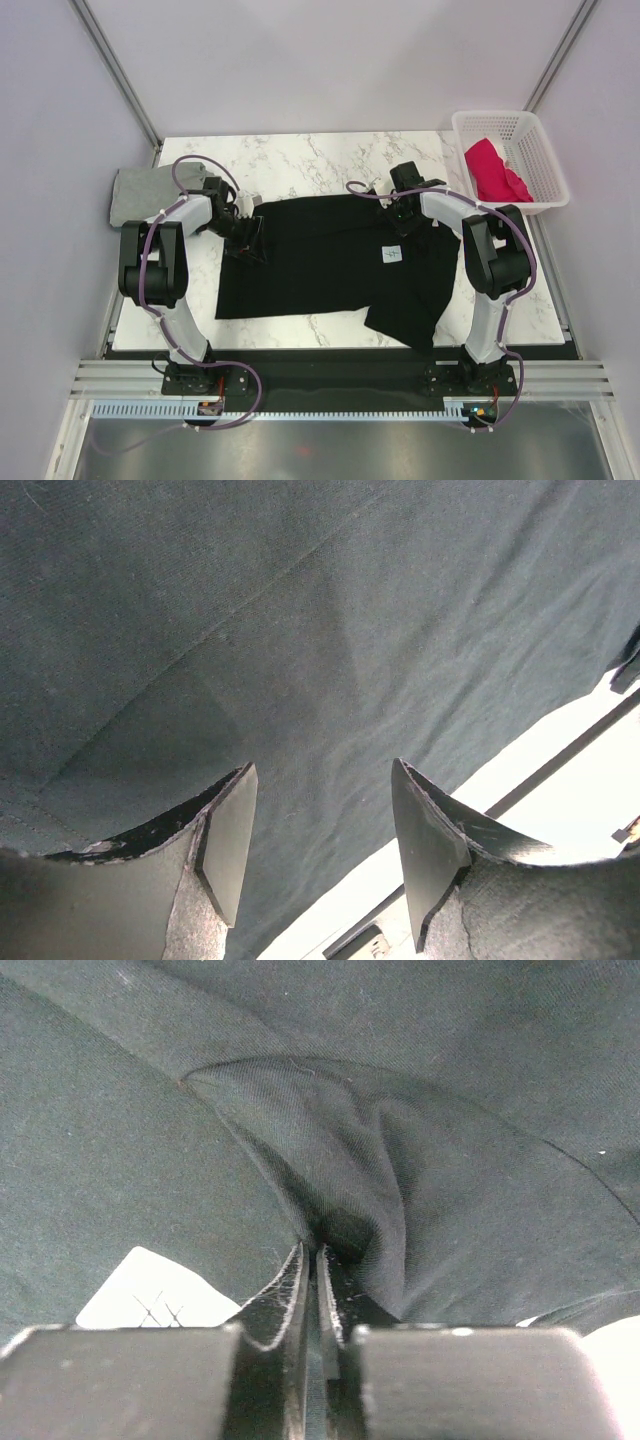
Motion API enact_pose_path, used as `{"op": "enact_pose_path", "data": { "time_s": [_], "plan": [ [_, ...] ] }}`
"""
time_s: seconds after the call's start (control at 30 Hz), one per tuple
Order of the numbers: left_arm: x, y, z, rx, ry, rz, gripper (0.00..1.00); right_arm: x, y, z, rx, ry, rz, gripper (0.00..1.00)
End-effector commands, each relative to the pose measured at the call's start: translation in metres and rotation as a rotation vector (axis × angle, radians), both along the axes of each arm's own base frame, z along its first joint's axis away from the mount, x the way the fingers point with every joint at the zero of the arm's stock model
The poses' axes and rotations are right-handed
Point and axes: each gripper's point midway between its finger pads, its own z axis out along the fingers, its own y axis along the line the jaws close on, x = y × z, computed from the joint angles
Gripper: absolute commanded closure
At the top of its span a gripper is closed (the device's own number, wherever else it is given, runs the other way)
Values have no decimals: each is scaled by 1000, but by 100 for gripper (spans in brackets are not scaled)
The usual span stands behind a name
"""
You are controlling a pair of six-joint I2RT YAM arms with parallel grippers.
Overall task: Fold and stack the t-shirts
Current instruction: Fold the tshirt
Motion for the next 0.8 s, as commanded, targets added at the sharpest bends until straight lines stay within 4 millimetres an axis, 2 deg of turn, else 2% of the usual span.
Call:
{"op": "enact_pose_path", "data": {
  "time_s": [0.0,0.1,0.13,0.33,0.53,0.67,0.77],
  "plan": [
    [12,-4,7,-18,-24,20,37,5,0,3,-4,-21,0,92],
    [12,-4,7,-18,-25,21,37,6,0,5,-2,-23,-6,99],
    [13,-4,8,-20,-28,20,37,8,1,12,5,-35,-10,99],
    [16,-6,8,-31,-31,22,37,11,6,48,40,-61,-19,100],
    [21,-7,11,-35,-42,24,37,1,22,71,97,-38,-18,100],
    [21,-9,12,-51,-41,23,37,-9,30,73,117,-13,-14,100],
    [21,-10,14,-55,-41,27,37,-17,29,63,105,15,-10,100]
  ]
}}
